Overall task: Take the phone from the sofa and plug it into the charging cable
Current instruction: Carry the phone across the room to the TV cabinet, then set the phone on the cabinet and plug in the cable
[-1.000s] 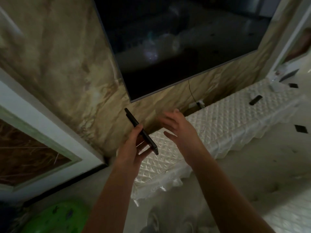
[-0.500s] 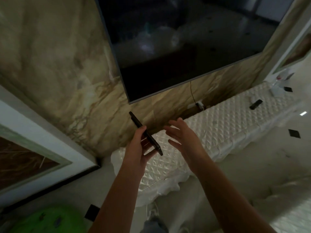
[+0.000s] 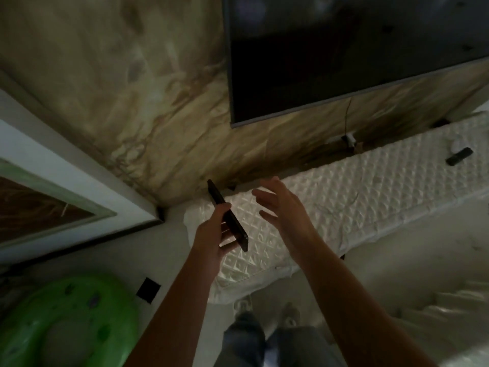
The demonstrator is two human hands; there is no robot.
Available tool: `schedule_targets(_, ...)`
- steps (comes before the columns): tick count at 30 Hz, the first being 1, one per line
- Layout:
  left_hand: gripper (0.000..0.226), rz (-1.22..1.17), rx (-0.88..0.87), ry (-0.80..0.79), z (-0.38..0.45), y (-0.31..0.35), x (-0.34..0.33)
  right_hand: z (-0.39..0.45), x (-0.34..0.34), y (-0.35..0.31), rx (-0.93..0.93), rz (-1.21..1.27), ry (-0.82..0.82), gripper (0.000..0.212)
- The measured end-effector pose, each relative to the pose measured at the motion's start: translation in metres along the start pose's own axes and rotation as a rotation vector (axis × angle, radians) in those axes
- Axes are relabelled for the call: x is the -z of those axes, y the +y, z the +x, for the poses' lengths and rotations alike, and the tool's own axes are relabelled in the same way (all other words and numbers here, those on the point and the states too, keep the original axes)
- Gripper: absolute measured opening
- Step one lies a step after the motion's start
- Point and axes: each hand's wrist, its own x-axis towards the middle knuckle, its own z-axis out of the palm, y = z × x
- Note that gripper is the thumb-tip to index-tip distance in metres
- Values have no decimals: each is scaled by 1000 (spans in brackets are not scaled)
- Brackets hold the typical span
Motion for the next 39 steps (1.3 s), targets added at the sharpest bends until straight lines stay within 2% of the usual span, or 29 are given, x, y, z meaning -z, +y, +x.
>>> schedule_targets(5, 53, 48, 54, 103, 50, -23, 26, 55, -5, 50, -128, 15, -9, 48)
schedule_targets(10, 36, 204, 83, 210, 114, -56, 40, 112, 0, 114, -228, 13, -27, 54)
schedule_targets(13, 36, 327, 70, 269, 152, -82, 48, 142, 3, 152, -266, 13, -35, 55)
schedule_targets(19, 61, 550, 26, 308, 219, -140, 68, 188, 11, 226, -306, -21, -61, 57)
schedule_targets(23, 60, 706, 30, 348, 249, -178, 78, 206, 17, 265, -351, -22, -57, 59)
schedule_targets(31, 77, 923, 4, 418, 272, -212, 77, 219, 29, 295, -384, -28, -11, 56)
schedule_targets(39, 92, 1206, -134, 442, 305, -187, 56, 238, 28, 291, -364, -69, -9, 44)
